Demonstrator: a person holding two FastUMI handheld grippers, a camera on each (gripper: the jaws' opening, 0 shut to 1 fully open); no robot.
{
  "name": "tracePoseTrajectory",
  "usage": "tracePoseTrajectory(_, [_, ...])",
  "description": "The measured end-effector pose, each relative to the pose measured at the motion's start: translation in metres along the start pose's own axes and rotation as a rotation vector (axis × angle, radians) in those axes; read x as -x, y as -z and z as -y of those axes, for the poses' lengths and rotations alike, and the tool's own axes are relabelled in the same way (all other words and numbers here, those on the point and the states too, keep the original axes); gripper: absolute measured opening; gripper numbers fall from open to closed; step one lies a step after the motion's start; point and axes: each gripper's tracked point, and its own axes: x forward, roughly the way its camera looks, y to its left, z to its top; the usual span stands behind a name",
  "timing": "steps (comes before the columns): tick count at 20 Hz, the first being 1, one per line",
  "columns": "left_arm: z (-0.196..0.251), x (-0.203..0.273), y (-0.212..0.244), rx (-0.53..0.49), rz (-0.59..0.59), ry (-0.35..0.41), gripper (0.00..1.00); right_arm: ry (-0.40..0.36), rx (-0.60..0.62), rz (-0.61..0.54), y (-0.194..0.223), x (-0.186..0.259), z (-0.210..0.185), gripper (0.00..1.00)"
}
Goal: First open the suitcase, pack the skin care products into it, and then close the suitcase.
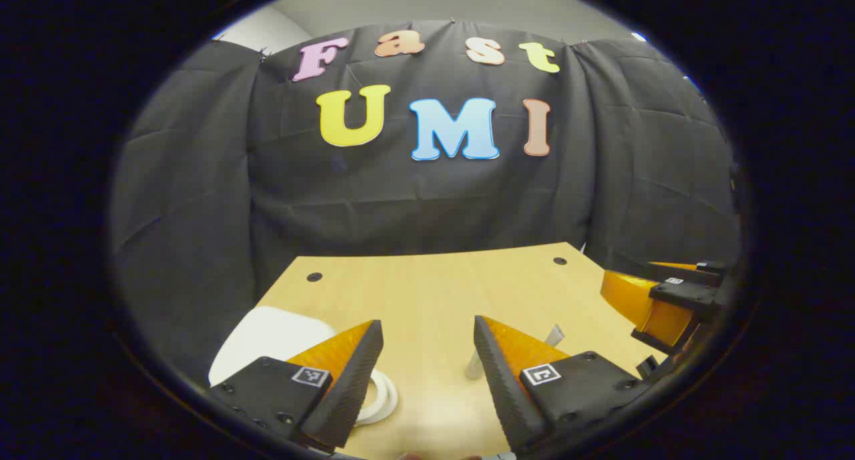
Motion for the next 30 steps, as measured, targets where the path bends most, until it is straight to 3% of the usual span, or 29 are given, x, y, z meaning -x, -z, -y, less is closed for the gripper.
tracePoseTrajectory(3, [0.009,0.0,0.012,0.059,-0.048,0.0,0.89,0.008,0.0,0.001,-0.001,0.0,-0.001,0.92])
tracePoseTrajectory(4, [0.016,-0.006,0.012,0.142,-0.018,0.018,0.89,0.006,-0.022,0.012,-0.004,-0.002,-0.003,0.92])
tracePoseTrajectory(8, [-0.013,0.002,0.026,0.065,-0.053,-0.041,0.89,0.019,-0.013,0.007,-0.002,0.0,-0.002,0.92])
tracePoseTrajectory(12, [-0.002,-0.001,0.031,0.045,-0.089,-0.012,0.89,0.007,0.0,-0.023,0.003,-0.001,-0.002,0.92])
tracePoseTrajectory(17, [-0.01,-0.021,0.09,-0.001,-0.247,-0.056,0.9,0.008,0.005,-0.062,0.008,0.0,0.001,0.92])
tracePoseTrajectory(23, [-0.031,-0.048,0.175,-0.005,-0.513,-0.123,0.9,0.093,-0.021,-0.082,0.012,0.007,0.039,0.91])
tracePoseTrajectory(26, [-0.035,-0.058,0.203,0.026,-0.586,-0.144,0.92,0.135,-0.046,-0.092,0.013,0.011,0.058,0.92])
tracePoseTrajectory(27, [-0.03,-0.061,0.211,0.04,-0.617,-0.123,0.87,0.15,-0.052,-0.093,0.014,0.012,0.063,0.92])
tracePoseTrajectory(28, [-0.034,-0.061,0.217,0.025,-0.654,-0.138,0.75,0.163,-0.058,-0.094,0.014,0.012,0.068,0.92])
tracePoseTrajectory(29, [-0.039,-0.057,0.221,0.021,-0.696,-0.15,0.6,0.171,-0.066,-0.098,0.016,0.012,0.071,0.91])
tracePoseTrajectory(30, [-0.038,-0.057,0.222,0.022,-0.703,-0.143,0.35,0.176,-0.074,-0.104,0.016,0.011,0.073,0.93])
